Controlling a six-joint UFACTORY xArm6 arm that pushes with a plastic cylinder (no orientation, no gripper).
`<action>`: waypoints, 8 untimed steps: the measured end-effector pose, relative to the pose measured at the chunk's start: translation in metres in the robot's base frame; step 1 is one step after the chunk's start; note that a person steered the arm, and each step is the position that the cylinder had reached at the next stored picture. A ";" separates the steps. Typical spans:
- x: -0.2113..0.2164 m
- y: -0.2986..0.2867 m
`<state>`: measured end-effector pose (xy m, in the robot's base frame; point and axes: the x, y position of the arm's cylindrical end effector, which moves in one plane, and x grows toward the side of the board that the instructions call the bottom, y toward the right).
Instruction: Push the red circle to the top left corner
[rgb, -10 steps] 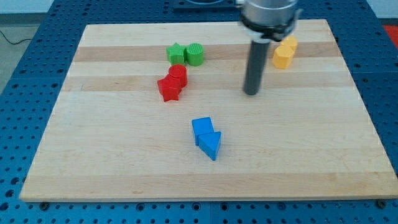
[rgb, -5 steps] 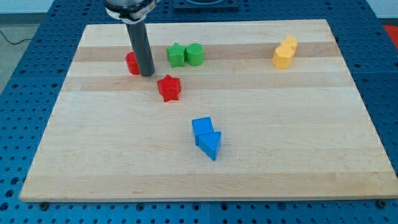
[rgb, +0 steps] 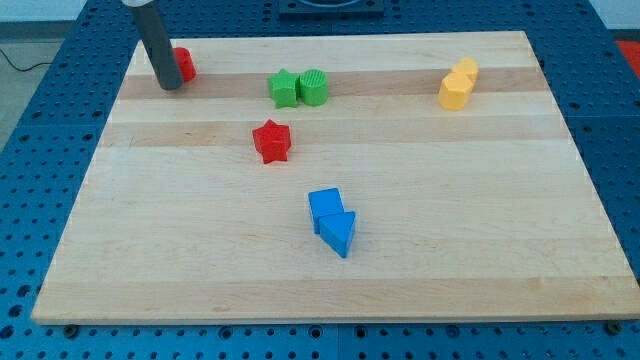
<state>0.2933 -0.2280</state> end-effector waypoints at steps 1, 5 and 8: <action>0.009 0.047; 0.009 0.042; -0.035 -0.007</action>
